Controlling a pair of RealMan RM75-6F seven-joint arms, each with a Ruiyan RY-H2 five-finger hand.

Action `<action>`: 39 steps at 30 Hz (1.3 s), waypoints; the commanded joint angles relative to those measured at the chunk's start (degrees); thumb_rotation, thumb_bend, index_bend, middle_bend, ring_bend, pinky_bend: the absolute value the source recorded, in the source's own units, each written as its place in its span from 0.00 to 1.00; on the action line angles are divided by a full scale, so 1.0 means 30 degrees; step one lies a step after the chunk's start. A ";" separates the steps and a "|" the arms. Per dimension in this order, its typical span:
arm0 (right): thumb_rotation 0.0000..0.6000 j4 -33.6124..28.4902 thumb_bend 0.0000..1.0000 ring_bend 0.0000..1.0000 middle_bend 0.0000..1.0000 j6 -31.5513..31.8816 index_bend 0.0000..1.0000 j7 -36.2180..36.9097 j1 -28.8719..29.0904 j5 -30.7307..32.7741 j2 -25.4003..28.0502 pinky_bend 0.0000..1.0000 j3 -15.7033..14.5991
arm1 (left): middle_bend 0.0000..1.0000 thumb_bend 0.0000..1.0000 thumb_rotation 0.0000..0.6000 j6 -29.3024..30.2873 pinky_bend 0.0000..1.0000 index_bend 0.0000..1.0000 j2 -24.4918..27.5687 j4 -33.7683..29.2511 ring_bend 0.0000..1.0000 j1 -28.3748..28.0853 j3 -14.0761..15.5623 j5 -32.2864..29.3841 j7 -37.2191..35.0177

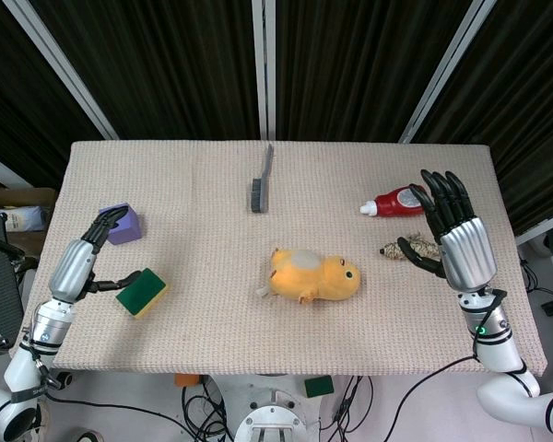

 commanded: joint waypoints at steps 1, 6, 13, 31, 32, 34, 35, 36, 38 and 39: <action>1.00 0.0059 0.30 0.00 0.00 -0.0047 0.00 -0.0032 0.0025 0.0044 -0.0015 0.00 -0.0204 | 0.06 0.17 1.00 0.0029 0.22 0.07 -0.0040 0.0080 0.05 0.0033 0.0091 -0.0084 -0.0023; 1.00 -0.0034 0.30 0.00 0.00 -0.0353 0.00 -0.0196 0.0171 0.0050 0.0059 0.00 -0.0524 | 0.06 0.17 1.00 0.0221 0.22 0.07 -0.0169 0.0294 0.05 0.0150 0.0257 -0.0194 0.0321; 1.00 -0.1235 0.30 0.00 0.00 -0.1417 0.00 -0.1083 0.0663 0.0379 0.0549 0.00 -0.0617 | 0.06 0.17 1.00 0.0280 0.22 0.07 0.0306 0.0045 0.05 0.0321 0.0394 -0.0479 0.1232; 1.00 -0.9022 0.32 0.00 0.15 -1.2452 0.04 -0.9936 0.7303 0.8485 0.2490 0.00 0.2068 | 0.06 0.18 1.00 0.0326 0.22 0.07 0.0099 0.0584 0.05 0.0366 0.0079 -0.1497 0.1594; 1.00 -0.9239 0.32 0.00 0.15 -1.3280 0.05 -1.0244 0.7847 0.9718 0.2661 0.00 0.2134 | 0.06 0.17 1.00 0.0320 0.22 0.07 0.0078 0.0600 0.05 0.0388 0.0028 -0.1637 0.1698; 1.00 -0.9393 0.32 0.00 0.15 -1.4304 0.07 -1.0733 0.8728 1.1693 0.2859 0.00 0.2210 | 0.06 0.18 1.00 0.0300 0.22 0.07 0.0079 0.0621 0.05 0.0412 -0.0022 -0.1783 0.1705; 1.00 -0.9379 0.32 0.00 0.15 -1.4809 0.08 -1.1091 0.9358 1.2969 0.2914 0.00 0.2213 | 0.06 0.18 1.00 0.0289 0.22 0.07 0.0099 0.0637 0.05 0.0426 -0.0044 -0.1847 0.1697; 1.00 -0.9330 0.32 0.00 0.15 -1.5140 0.09 -1.1385 0.9851 1.3867 0.2942 0.00 0.2166 | 0.06 0.18 1.00 0.0275 0.22 0.07 0.0108 0.0661 0.05 0.0437 -0.0051 -0.1891 0.1713; 1.00 -0.9131 0.32 0.00 0.16 -1.5640 0.12 -1.2107 1.1000 1.5779 0.2932 0.00 0.1937 | 0.06 0.18 1.00 0.0258 0.22 0.07 0.0121 0.0711 0.05 0.0472 -0.0069 -0.1997 0.1783; 1.00 -0.9061 0.32 0.00 0.17 -1.5850 0.14 -1.2369 1.1496 1.6643 0.2949 0.00 0.1787 | 0.06 0.18 1.00 0.0237 0.22 0.07 0.0135 0.0719 0.05 0.0485 -0.0069 -0.2037 0.1820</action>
